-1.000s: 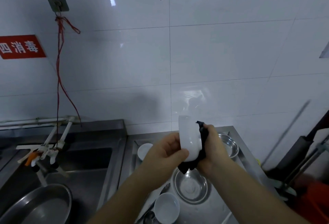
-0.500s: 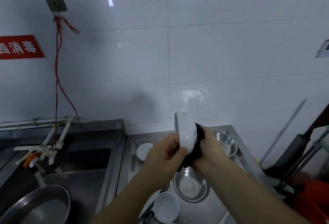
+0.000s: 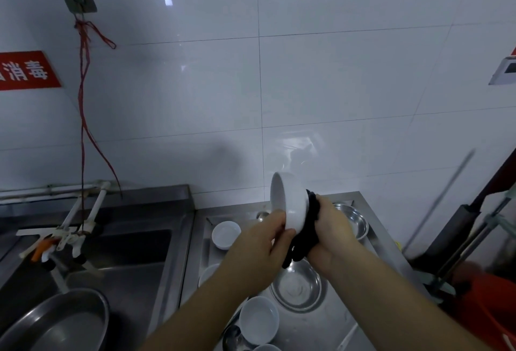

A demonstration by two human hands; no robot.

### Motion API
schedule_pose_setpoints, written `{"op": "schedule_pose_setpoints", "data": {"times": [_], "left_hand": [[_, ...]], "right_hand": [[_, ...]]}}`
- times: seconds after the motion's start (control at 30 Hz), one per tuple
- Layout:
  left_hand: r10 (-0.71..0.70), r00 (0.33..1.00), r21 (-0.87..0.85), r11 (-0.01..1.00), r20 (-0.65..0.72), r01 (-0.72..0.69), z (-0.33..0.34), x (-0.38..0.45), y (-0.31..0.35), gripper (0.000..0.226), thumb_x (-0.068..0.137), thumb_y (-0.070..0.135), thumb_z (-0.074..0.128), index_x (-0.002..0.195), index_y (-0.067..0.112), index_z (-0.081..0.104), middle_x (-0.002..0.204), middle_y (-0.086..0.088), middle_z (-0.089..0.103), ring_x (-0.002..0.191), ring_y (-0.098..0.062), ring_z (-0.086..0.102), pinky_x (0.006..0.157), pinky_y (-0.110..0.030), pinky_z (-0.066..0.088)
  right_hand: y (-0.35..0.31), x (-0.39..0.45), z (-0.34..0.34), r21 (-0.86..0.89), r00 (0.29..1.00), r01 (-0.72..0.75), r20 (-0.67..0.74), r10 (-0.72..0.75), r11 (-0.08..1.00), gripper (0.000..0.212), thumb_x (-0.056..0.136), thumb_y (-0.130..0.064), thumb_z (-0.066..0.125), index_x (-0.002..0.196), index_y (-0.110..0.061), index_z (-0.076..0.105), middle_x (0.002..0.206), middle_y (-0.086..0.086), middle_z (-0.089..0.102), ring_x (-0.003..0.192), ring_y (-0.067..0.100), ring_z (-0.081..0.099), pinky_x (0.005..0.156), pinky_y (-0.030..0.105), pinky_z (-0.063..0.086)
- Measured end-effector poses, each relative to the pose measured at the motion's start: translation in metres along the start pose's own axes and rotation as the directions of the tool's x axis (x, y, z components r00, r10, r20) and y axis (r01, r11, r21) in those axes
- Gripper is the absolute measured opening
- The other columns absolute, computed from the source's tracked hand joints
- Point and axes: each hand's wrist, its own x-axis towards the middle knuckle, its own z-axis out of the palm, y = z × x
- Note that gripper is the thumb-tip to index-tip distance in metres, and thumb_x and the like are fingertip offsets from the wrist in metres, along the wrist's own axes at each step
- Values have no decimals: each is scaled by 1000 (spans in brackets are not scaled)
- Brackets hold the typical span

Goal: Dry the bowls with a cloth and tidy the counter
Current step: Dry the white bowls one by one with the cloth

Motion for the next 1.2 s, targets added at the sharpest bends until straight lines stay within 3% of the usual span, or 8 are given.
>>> {"op": "schedule_pose_setpoints", "data": {"times": [0.13, 0.33, 0.67, 0.8, 0.9, 0.97, 1.07, 1.2], "left_hand": [[60, 997, 142, 988, 45, -66, 2, 0, -4, 19, 110, 32, 50, 113, 15, 58, 95, -1, 71, 84, -21, 66, 77, -44, 56], [128, 988, 316, 937, 87, -149, 15, 8, -11, 8, 110, 34, 45, 103, 33, 40, 86, 7, 61, 70, -17, 56, 59, -20, 38], [196, 952, 582, 756, 234, -299, 39, 21, -31, 7, 103, 27, 49, 108, 25, 53, 99, 2, 72, 81, -25, 66, 76, -40, 56], [168, 985, 404, 899, 36, -169, 45, 18, -34, 26, 106, 43, 39, 111, 33, 62, 105, 14, 69, 97, -9, 60, 94, -33, 49], [-43, 970, 218, 971, -240, 97, 49, 22, -45, 31, 108, 35, 42, 135, 31, 56, 126, 18, 53, 118, -4, 45, 99, -23, 35], [-284, 943, -68, 959, -173, 276, 53, 27, -50, 20, 110, 31, 45, 123, 40, 56, 118, 23, 58, 114, -6, 56, 90, -19, 43], [-487, 872, -480, 755, 44, 446, 66, 32, -56, 21, 109, 25, 52, 110, 40, 67, 108, 7, 75, 99, -16, 75, 82, -28, 63], [-563, 808, -616, 579, 171, 534, 93, 37, -70, 23, 107, 21, 59, 128, 22, 68, 112, -6, 79, 101, -25, 78, 85, -37, 66]], "right_hand": [[-1, 6, -2, 84, 989, 106, -115, -96, 991, 29, 97, -38, 65, 100, -13, 79, 91, 10, 80, 95, 39, 78, 94, 58, 60], [-3, 17, -16, 77, 973, 188, -153, -174, 979, 27, 91, -42, 69, 94, -18, 80, 82, 7, 80, 73, 30, 79, 69, 48, 64], [14, 18, -45, -141, 973, 215, -55, -224, 967, 31, 82, -26, 87, 106, -13, 71, 78, 7, 78, 65, 25, 77, 55, 36, 61], [22, 26, -61, -10, 988, 115, -104, -115, 993, 26, 88, -19, 80, 110, -8, 71, 91, 19, 80, 79, 36, 79, 64, 43, 64], [24, 33, -76, 37, 994, 41, -99, -37, 998, 34, 90, -20, 76, 118, -1, 71, 102, 21, 79, 86, 37, 79, 65, 42, 63], [26, 39, -86, 51, 994, 25, -107, -19, 998, 37, 92, -20, 75, 124, -4, 68, 108, 21, 78, 91, 38, 78, 64, 42, 63], [27, 46, -100, 56, 993, 7, -122, 0, 998, 40, 93, -19, 75, 130, -8, 64, 117, 23, 74, 103, 42, 74, 68, 44, 62], [31, 61, -130, 11, 984, 22, -175, -19, 1000, 29, 93, -14, 76, 120, -4, 69, 111, 23, 77, 98, 42, 76, 74, 47, 63]]}}
